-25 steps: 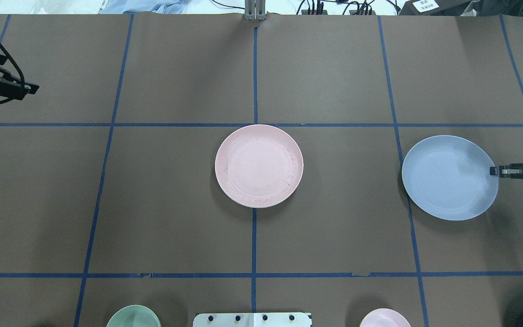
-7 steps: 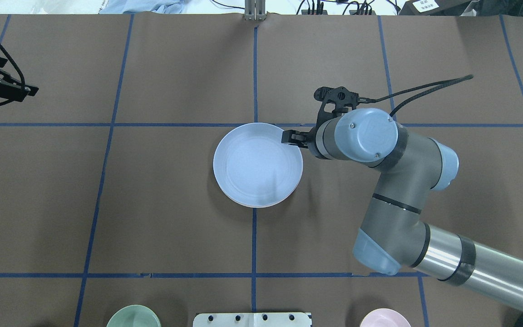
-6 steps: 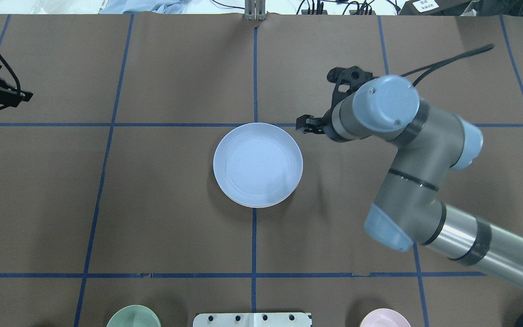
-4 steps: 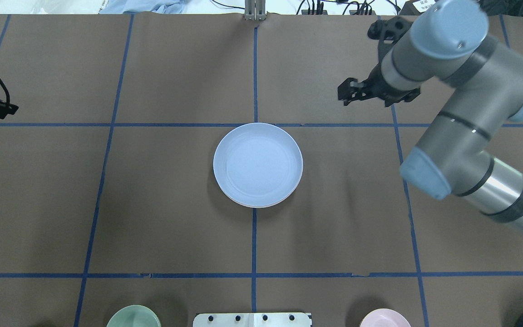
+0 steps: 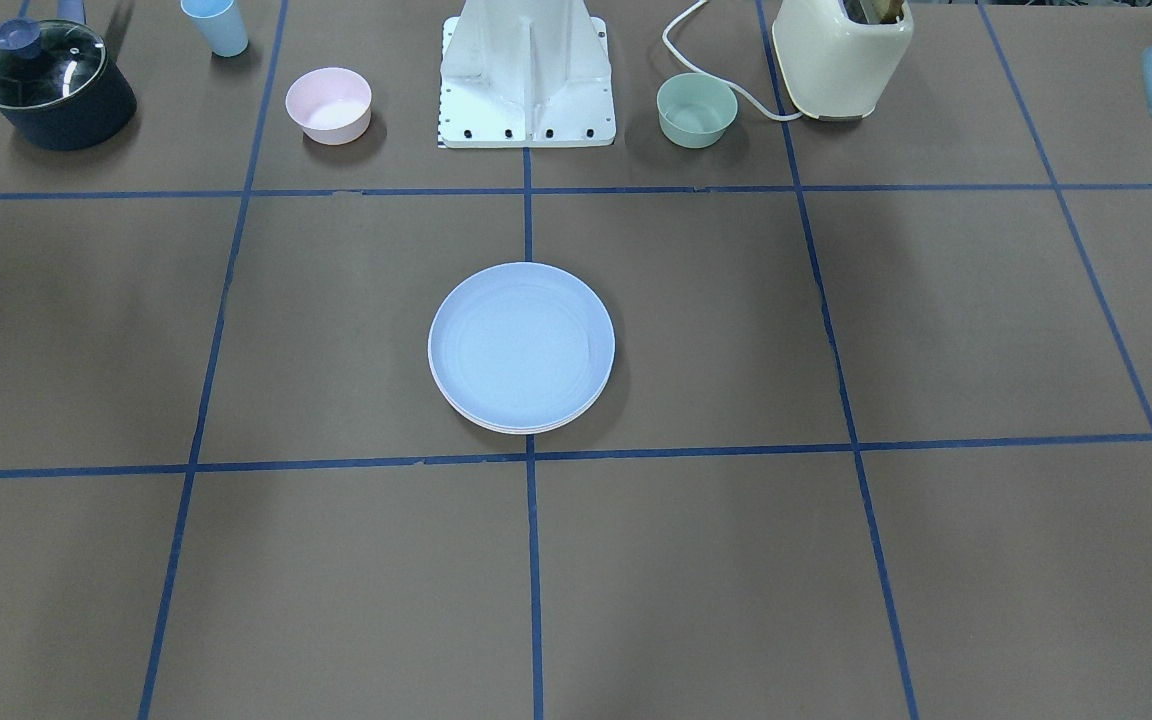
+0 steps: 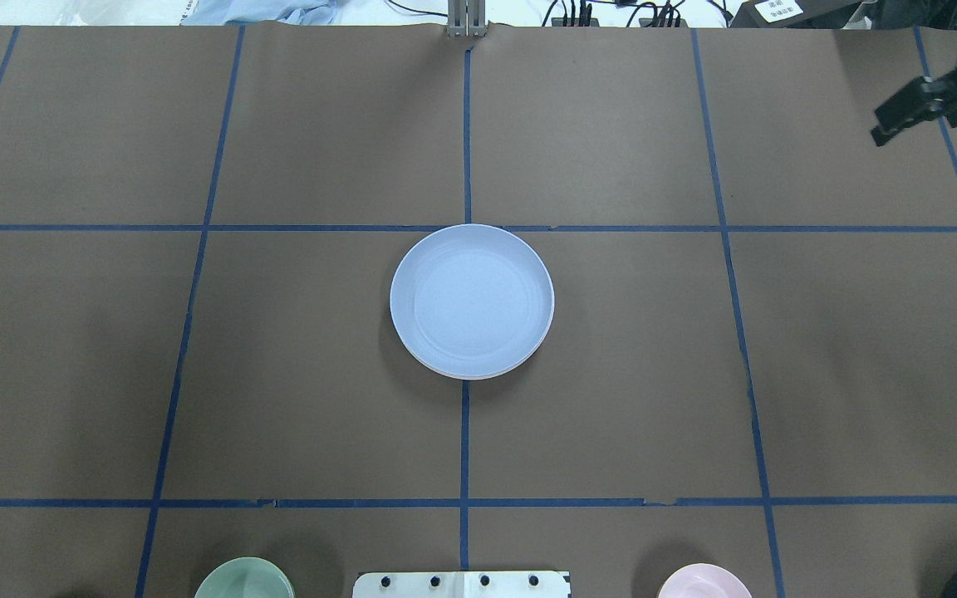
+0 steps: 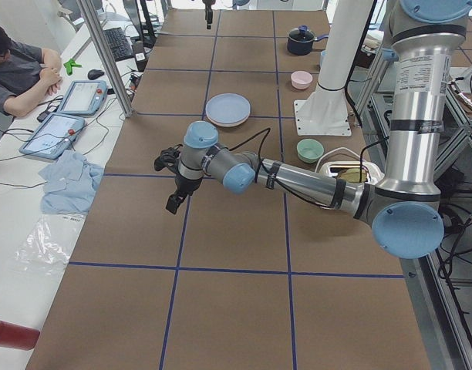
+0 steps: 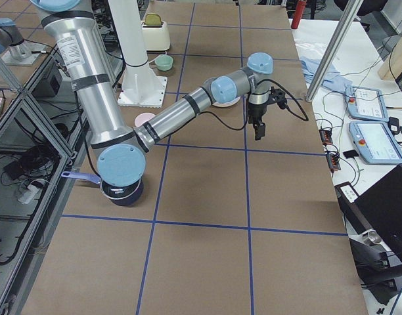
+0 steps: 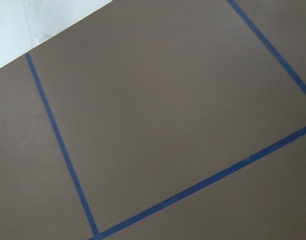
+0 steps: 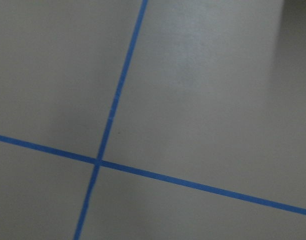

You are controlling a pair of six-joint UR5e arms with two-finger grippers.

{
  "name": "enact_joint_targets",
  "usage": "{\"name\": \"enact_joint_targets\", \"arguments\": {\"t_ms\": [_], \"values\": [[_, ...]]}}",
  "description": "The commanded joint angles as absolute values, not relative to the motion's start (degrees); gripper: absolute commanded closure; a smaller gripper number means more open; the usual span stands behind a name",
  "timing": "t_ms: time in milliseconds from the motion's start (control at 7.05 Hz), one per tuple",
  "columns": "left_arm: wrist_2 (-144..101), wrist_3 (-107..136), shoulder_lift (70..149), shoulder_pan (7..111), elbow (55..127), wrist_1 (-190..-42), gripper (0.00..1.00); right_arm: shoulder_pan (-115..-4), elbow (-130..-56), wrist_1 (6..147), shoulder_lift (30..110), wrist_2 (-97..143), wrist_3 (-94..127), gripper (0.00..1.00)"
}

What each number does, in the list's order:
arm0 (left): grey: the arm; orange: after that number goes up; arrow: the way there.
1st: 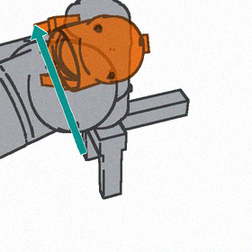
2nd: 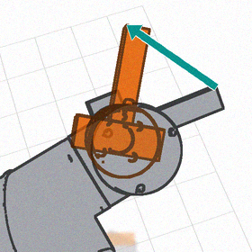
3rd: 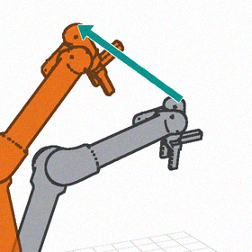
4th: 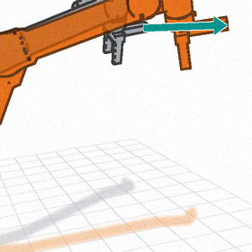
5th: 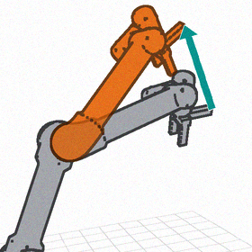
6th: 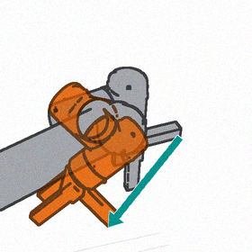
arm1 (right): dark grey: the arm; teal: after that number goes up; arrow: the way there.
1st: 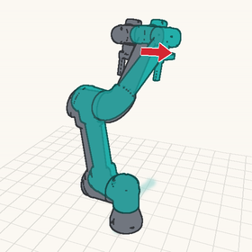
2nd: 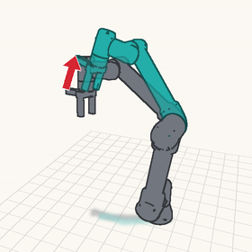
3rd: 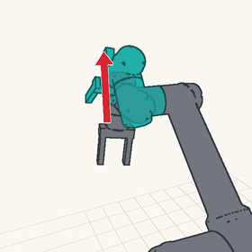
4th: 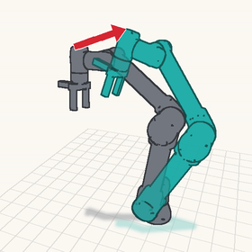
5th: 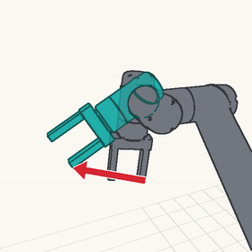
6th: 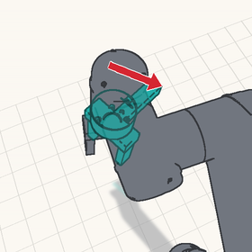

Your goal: Stack three plates with pink and blue

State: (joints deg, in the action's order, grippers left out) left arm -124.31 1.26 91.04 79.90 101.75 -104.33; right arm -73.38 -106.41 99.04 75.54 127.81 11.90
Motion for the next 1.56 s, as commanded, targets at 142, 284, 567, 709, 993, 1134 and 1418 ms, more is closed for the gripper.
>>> {"name": "enact_joint_targets", "arguments": {"t_ms": [142, 284, 567, 709, 993, 1134, 1418], "values": [[-125.85, -9.14, 91.05, 87.25, 101.78, -88.90, 0.00, -84.08, -106.26, 98.61, 93.98, 129.20, -4.46, 0.00], [-125.51, -8.62, 91.40, 88.06, 102.47, -85.81, 0.00, -86.90, -106.17, 98.61, 97.78, 128.85, -6.57, 0.00], [-124.19, -8.53, 90.88, 88.24, 102.23, -84.11, 0.00, -91.57, -106.87, 98.61, 100.10, 129.29, -12.99, 0.00], [-125.84, -8.87, 90.62, 88.42, 101.00, -84.37, 0.00, -91.49, -106.96, 98.61, 100.28, 129.11, -13.01, 0.00], [-135.04, -9.32, 84.93, 88.50, 101.07, -86.90, 0.00, -91.49, -106.53, 98.61, 100.28, 129.02, -13.10, 0.00], [-138.57, -8.97, 83.16, 88.68, 101.42, -87.01, 0.00, -91.49, -106.44, 98.61, 100.37, 129.02, -13.01, 0.00], [-138.51, -8.70, 83.59, 90.26, 102.91, -87.10, 0.00, -91.49, -106.35, 98.61, 100.63, 129.02, -12.92, 0.00]]}}
